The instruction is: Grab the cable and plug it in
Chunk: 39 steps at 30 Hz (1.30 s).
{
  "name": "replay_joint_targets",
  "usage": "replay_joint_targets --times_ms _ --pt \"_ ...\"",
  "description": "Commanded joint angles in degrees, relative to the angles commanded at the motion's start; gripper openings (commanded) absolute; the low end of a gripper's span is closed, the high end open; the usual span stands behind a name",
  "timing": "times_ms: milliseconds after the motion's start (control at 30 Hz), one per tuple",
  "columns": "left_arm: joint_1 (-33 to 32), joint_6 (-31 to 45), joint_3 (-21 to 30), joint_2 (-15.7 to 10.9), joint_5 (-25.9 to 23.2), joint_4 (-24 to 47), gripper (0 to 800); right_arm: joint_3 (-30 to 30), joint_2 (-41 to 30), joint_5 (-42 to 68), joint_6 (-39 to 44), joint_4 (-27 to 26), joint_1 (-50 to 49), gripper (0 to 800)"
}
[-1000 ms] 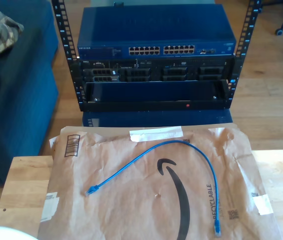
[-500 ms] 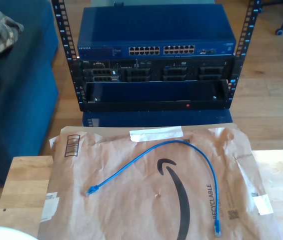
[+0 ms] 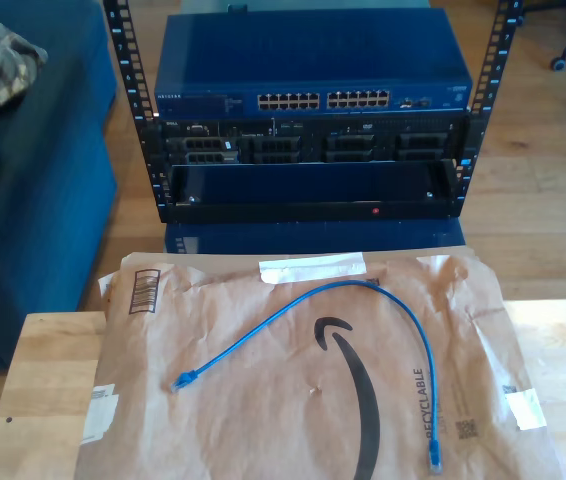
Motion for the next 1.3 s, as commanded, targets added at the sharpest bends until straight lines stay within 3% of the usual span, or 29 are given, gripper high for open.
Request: replay_joint_targets --times_ms 233,500,600,800,967,1167,1300 --pt "-16.7 -14.0 -3.7 2.5 -0.1 -1.2 800 -6.1 5.8 0.2 22.4 -0.1 21.7 797" --pt "-23.2 -19.0 -6.5 8.4 -0.8 -3.5 800 -18.5 20.8 6.2 46.9 -0.1 44.9 796" --pt "-25.3 -21.1 -9.1 10.1 -0.8 -6.5 800 -21.9 23.0 8.7 55.0 0.0 52.6 797" --pt "-35.6 -34.4 -13.5 12.3 -0.8 -9.3 800 -25.8 23.6 8.8 61.7 2.3 66.7 756" --pt "-45.9 -45.2 -14.7 12.5 -1.0 -9.3 800 -31.6 29.5 8.8 66.7 5.7 79.9 767" --pt "-49.0 -48.8 -15.2 12.4 -1.5 -9.7 800 -39.3 37.7 8.3 68.3 16.6 91.6 790" --pt "-49.0 -48.9 -15.3 12.2 -1.5 -11.8 800 -46.4 47.0 8.2 68.2 17.8 97.0 796"
